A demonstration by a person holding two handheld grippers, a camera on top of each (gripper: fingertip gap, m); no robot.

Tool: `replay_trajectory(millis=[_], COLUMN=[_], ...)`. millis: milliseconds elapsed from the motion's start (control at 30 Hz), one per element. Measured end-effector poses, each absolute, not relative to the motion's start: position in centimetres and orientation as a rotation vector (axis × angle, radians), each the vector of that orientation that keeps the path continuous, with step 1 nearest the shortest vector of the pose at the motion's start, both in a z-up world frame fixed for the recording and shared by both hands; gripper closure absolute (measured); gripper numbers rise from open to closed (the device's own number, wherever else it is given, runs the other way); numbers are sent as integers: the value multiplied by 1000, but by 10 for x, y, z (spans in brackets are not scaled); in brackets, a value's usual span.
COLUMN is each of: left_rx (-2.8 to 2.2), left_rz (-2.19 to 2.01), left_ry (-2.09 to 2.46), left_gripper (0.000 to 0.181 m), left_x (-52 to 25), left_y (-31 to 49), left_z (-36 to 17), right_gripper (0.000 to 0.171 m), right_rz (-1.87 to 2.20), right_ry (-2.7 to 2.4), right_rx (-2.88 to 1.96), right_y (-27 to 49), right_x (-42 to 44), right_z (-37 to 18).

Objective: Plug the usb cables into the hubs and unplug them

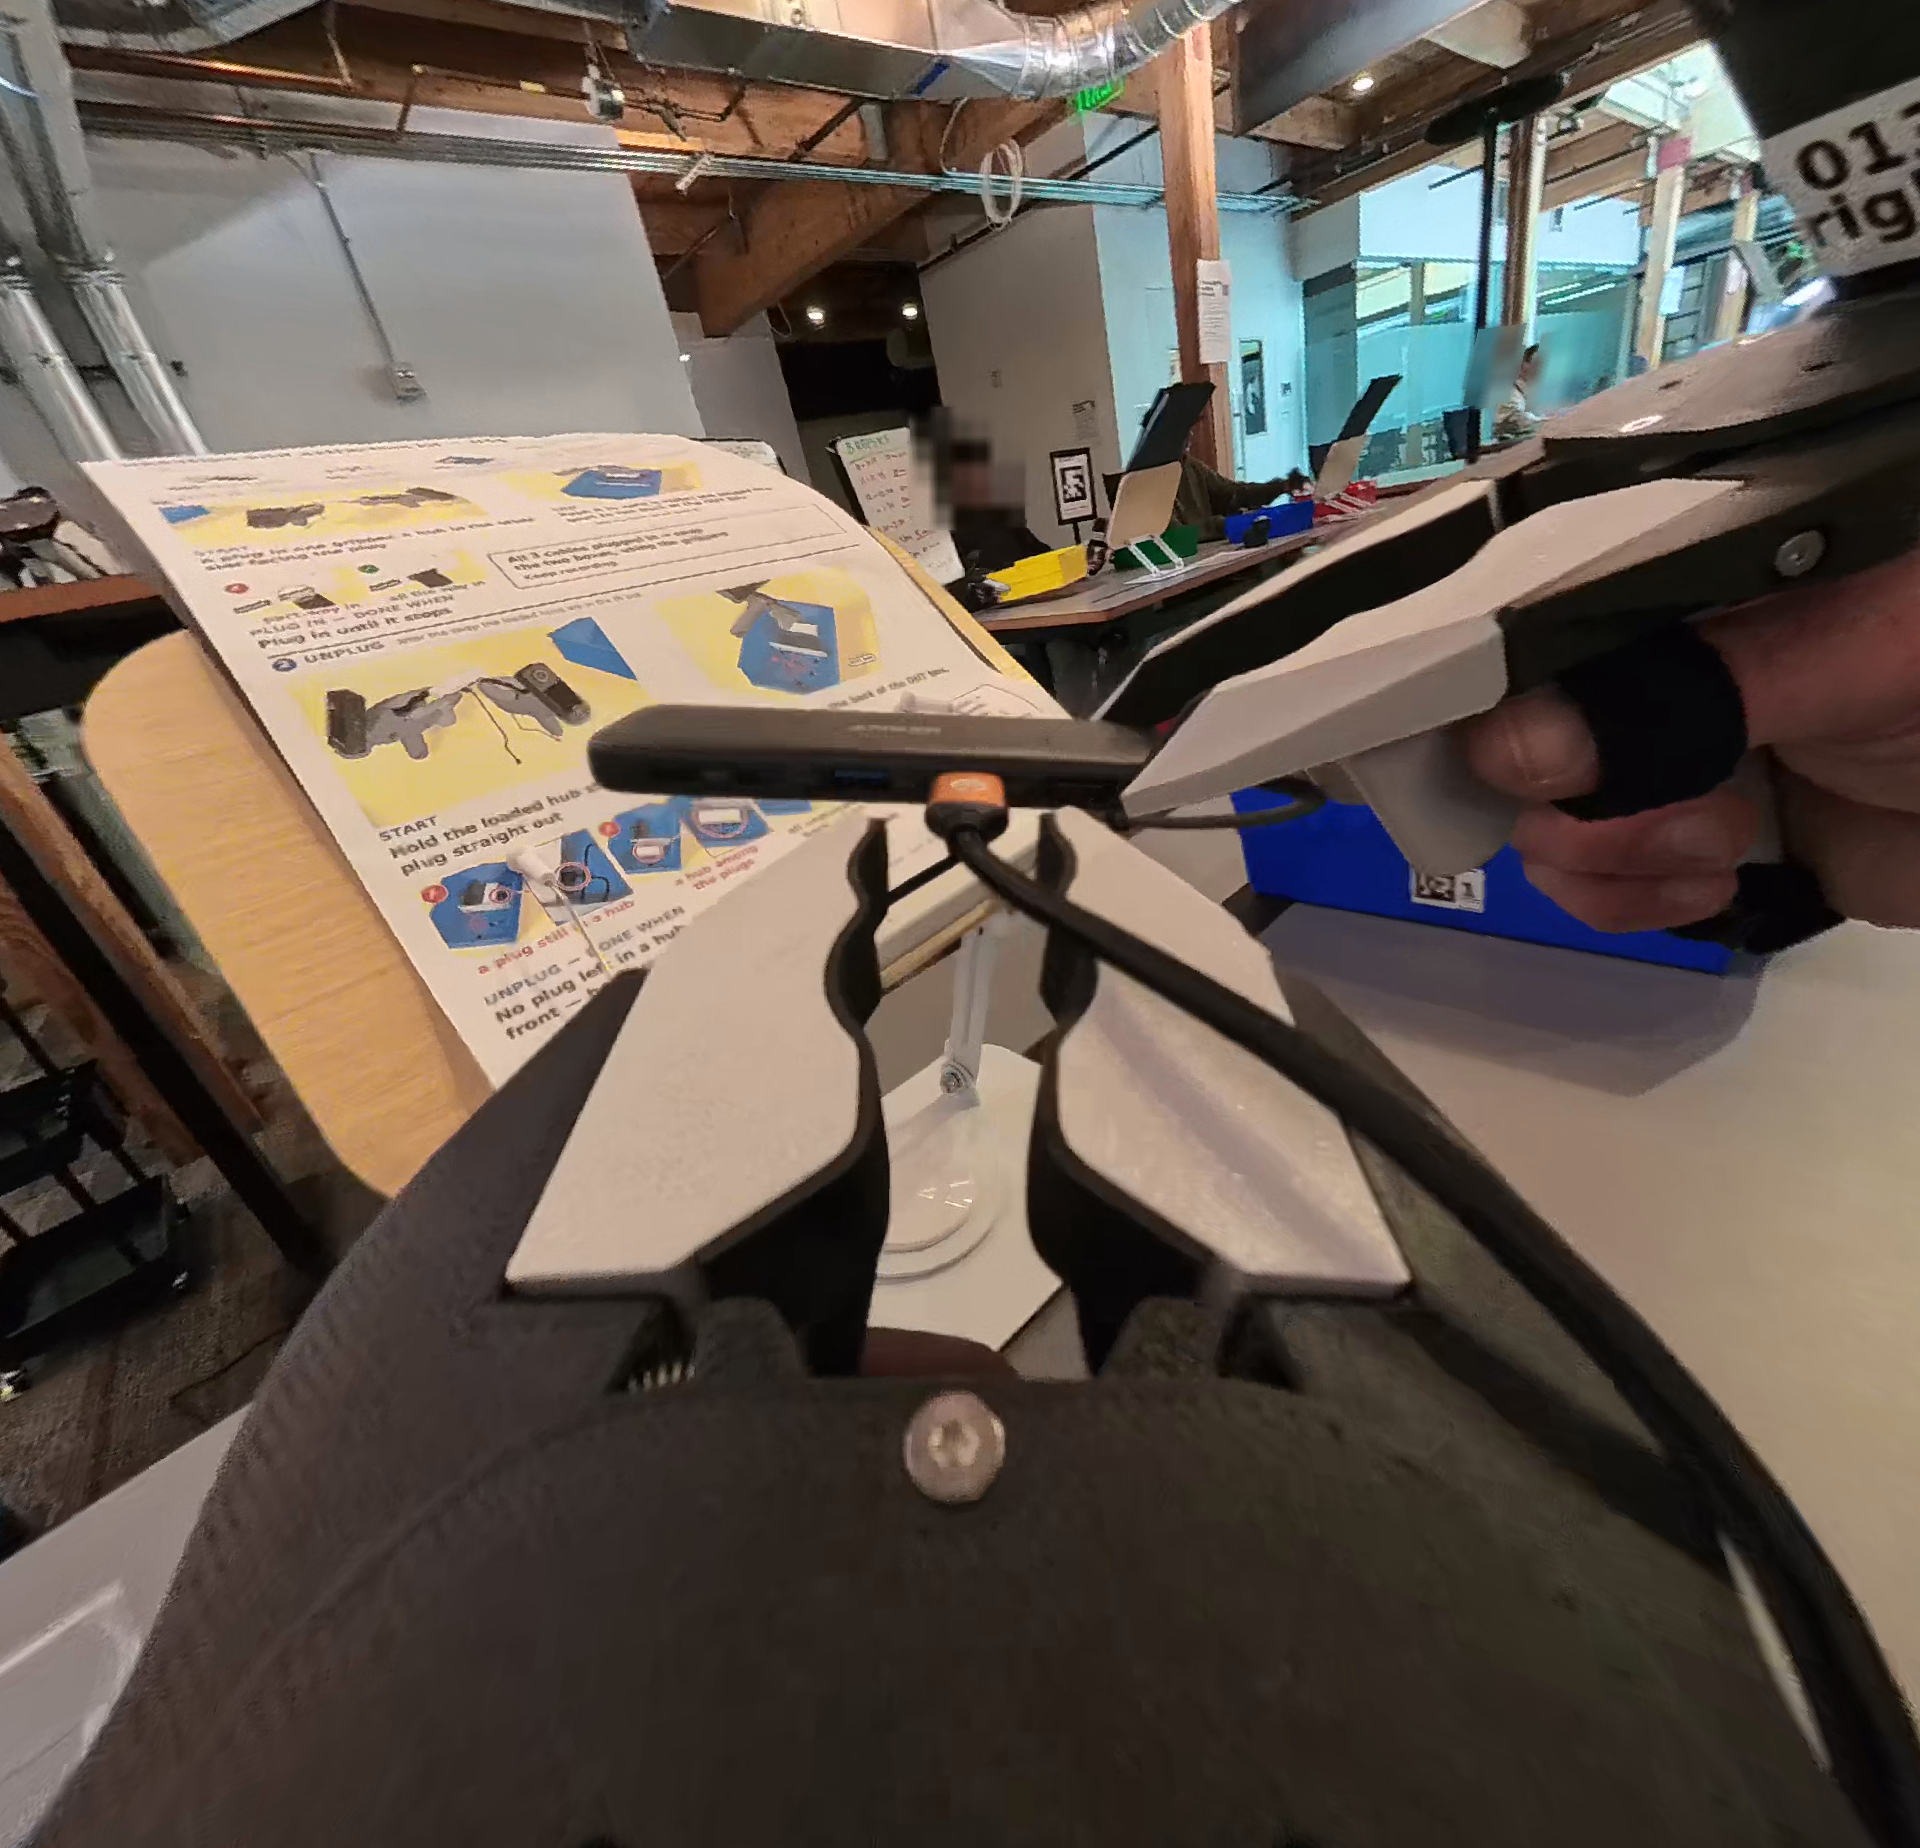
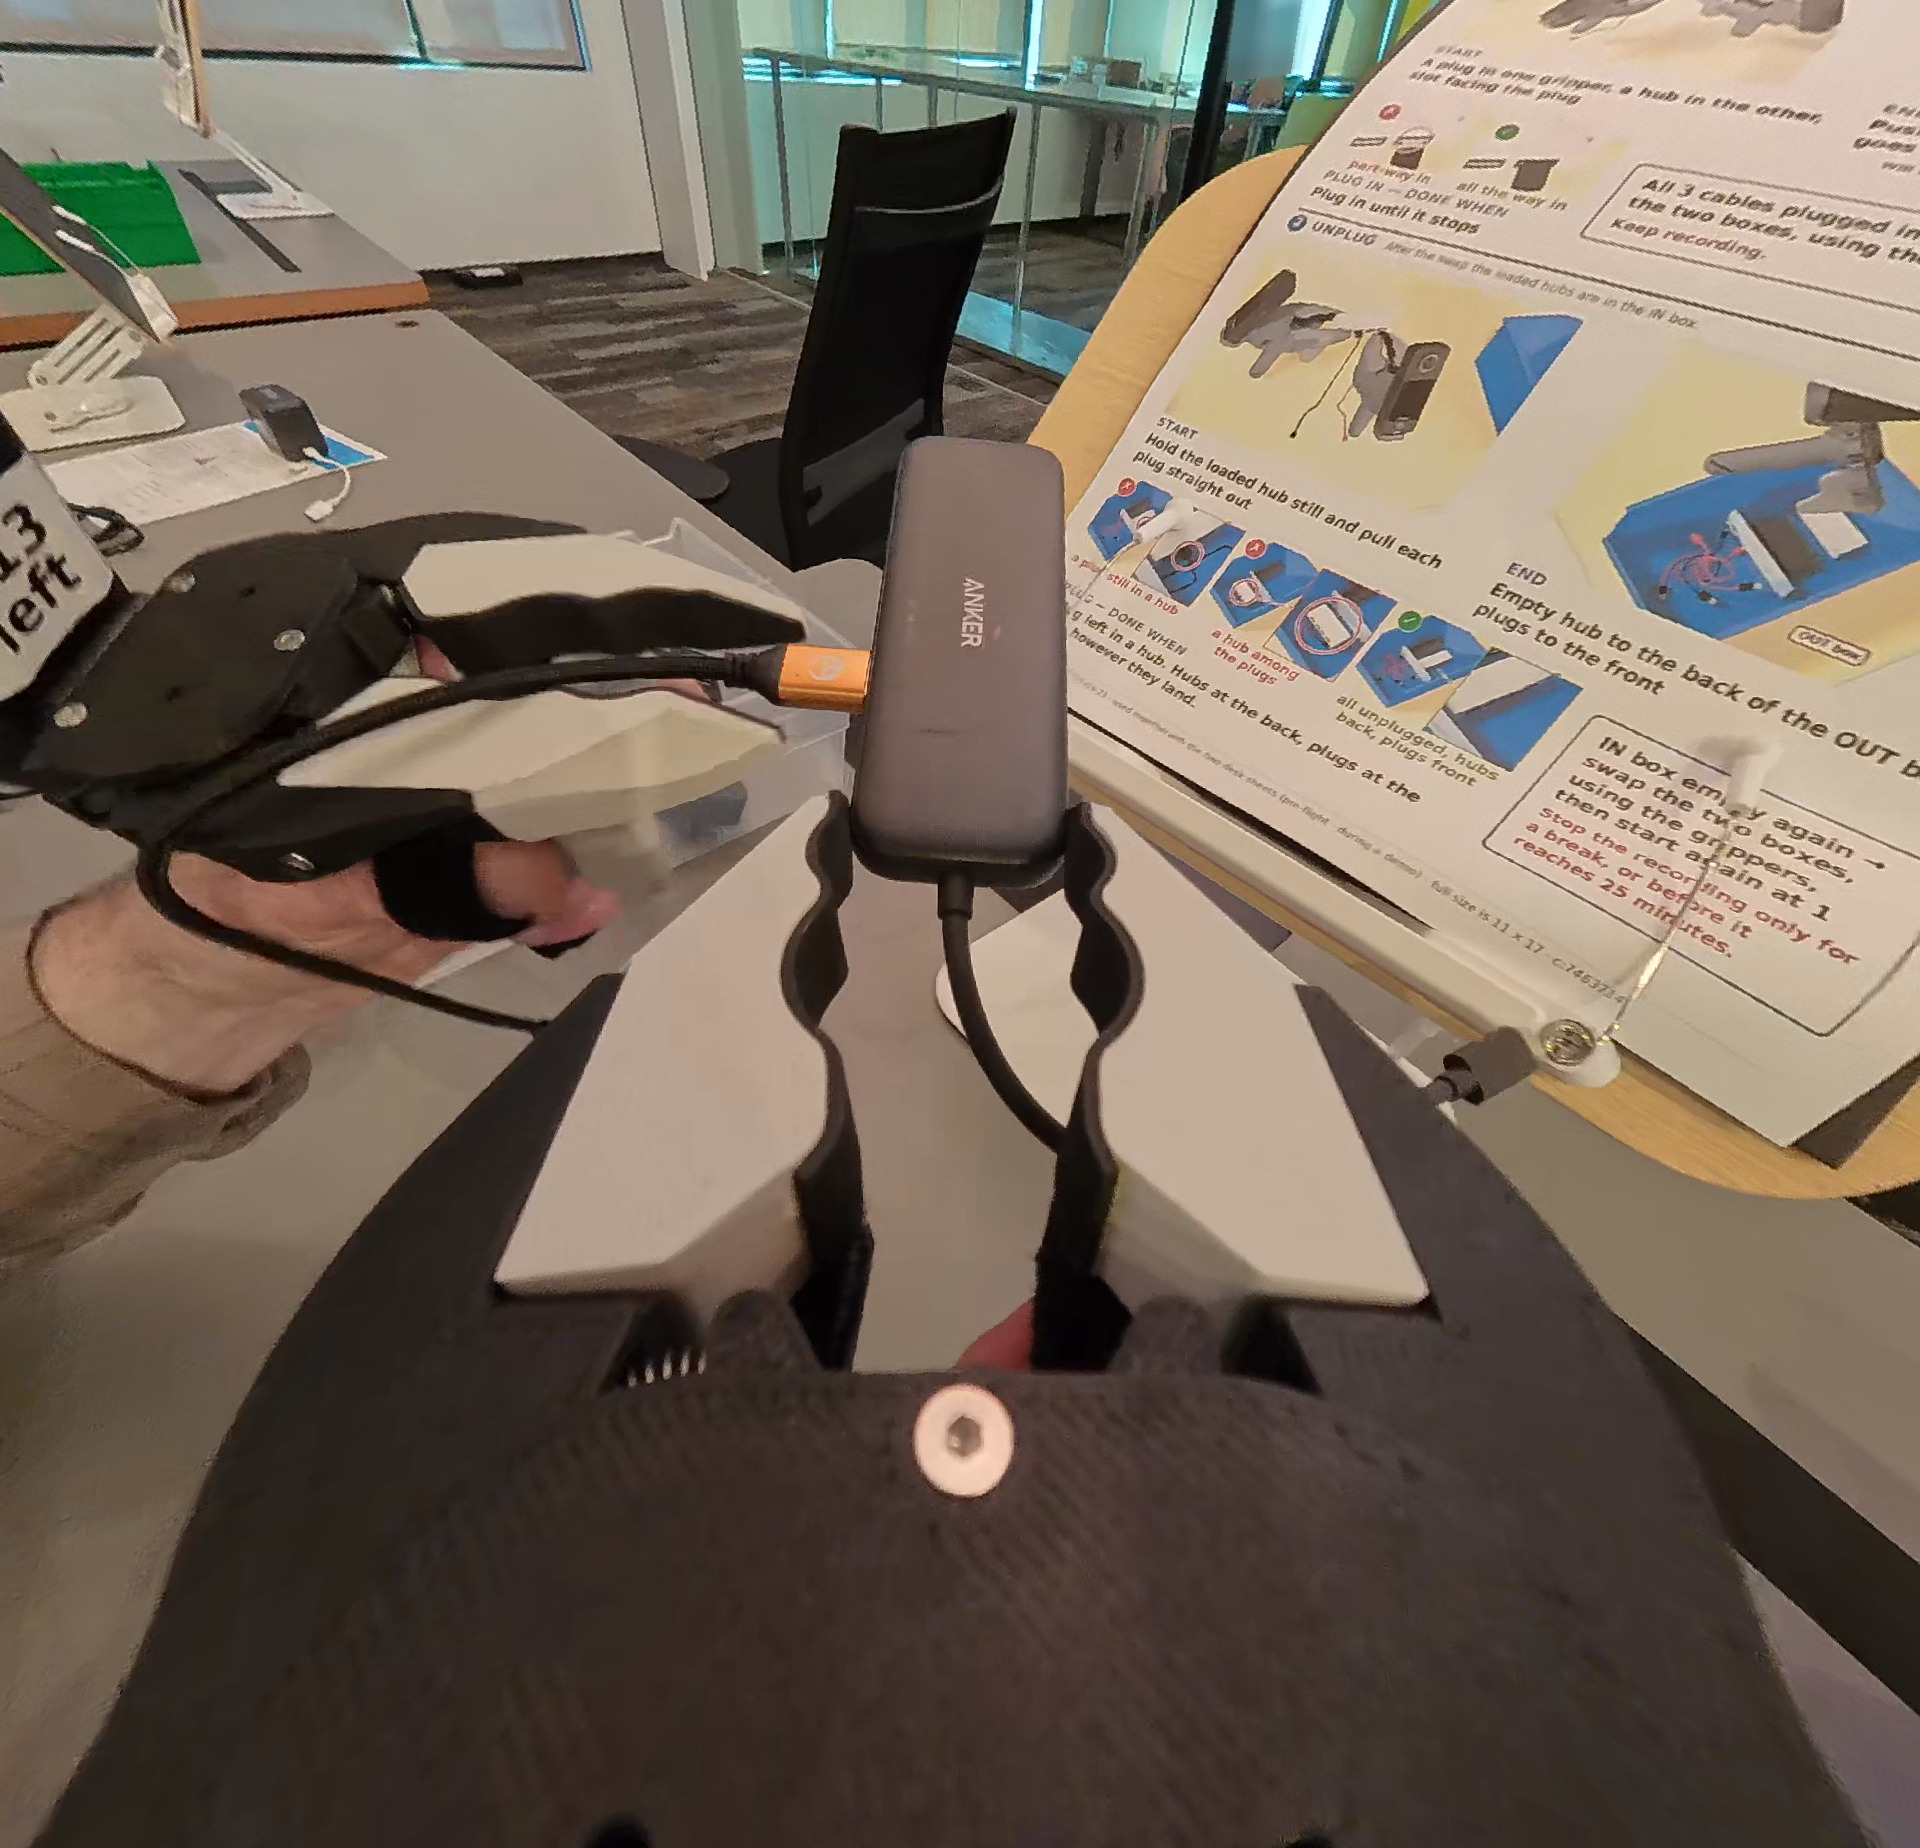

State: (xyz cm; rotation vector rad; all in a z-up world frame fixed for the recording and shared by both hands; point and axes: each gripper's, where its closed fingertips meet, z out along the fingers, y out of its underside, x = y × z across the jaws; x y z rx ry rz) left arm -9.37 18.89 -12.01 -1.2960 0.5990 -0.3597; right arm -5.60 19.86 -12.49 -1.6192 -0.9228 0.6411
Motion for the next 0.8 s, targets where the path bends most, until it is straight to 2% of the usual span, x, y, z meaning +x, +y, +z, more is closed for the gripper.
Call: replay_trajectory(millis=[133,333,433,567,700,800], left_rx=[-1298,-1212,-1138,-1030,-966,-959], left_rz=[-372,114,505,724,822,851], left_ry=[661,762,882,970,1012,1031], left_gripper=[140,147,139,127,135,160], left_x=[-104,-130,-133,-121,-111,-108], left_y=[186,190,198,201,203,205], left_z=[-118,-113,-123,-136,-145,-153], right_gripper=[132,131,132,132,132,132], right_rz=[653,659,666,698,752,732], right_ry=[-907,-943,-1002,-1085,-1201,-1245], right_rx=[-1621,-1647,-1657,-1675,-1688,-1700], right_y=[200,197,188,176,161,158], right_x=[-46,-44,-50,-57,-64,-67], right_z=[-122,-128,-133,-141,-153,-160])
